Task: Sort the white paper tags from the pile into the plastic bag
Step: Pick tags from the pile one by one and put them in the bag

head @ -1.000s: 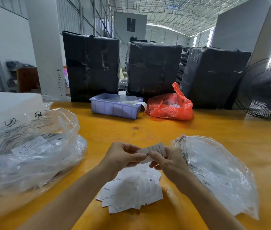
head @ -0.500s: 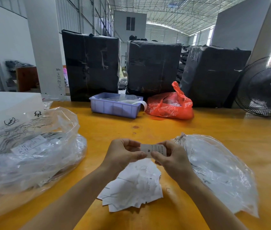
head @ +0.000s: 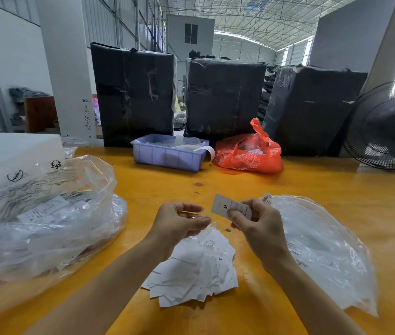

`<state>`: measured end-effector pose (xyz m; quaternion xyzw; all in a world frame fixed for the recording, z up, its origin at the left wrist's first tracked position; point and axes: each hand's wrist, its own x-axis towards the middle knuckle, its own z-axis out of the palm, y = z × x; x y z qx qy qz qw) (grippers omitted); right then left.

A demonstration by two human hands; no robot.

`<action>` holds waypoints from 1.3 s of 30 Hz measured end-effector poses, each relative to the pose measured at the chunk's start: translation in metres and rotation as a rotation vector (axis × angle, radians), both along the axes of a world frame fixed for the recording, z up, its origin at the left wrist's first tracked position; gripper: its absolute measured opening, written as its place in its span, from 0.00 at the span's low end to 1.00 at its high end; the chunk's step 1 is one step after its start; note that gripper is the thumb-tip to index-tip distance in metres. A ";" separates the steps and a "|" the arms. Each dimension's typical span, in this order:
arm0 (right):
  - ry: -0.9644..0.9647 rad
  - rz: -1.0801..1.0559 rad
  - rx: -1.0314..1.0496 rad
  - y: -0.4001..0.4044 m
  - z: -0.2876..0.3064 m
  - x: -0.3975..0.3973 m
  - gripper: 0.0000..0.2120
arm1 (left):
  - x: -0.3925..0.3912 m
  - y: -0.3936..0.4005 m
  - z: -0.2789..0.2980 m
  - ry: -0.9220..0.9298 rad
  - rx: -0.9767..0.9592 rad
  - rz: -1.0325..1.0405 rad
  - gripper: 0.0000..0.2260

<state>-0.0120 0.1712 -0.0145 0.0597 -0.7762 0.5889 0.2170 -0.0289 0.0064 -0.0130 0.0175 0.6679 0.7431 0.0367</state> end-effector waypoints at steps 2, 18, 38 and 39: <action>0.003 -0.006 0.006 0.000 0.000 0.000 0.08 | 0.000 0.000 0.000 -0.004 0.005 0.000 0.11; -0.142 0.136 0.093 0.001 -0.003 0.000 0.06 | -0.001 0.000 0.000 0.042 -0.024 0.027 0.12; -0.216 0.263 0.010 -0.006 -0.007 0.004 0.12 | 0.001 0.006 -0.007 0.049 -0.038 0.058 0.13; -0.206 0.246 -0.015 -0.006 -0.007 0.004 0.12 | 0.001 0.006 -0.008 0.042 -0.028 0.068 0.13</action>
